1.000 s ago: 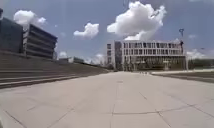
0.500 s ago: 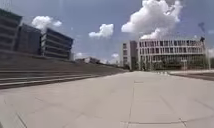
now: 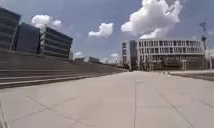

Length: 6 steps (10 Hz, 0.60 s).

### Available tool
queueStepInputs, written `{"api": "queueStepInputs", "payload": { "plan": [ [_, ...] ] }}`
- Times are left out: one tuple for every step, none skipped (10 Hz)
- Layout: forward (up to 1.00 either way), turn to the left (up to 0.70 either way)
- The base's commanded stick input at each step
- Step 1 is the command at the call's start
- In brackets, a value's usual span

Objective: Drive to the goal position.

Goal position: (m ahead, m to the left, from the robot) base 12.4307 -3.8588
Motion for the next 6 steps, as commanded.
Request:
{"api": "queueStepInputs", "payload": {
  "plan": [
    [0.5, 0.0],
    [0.5, 0.0],
    [0.5, 0.0],
    [0.5, 0.0],
    [0.5, 0.0],
    [0.5, 0.0]
  ]
}}
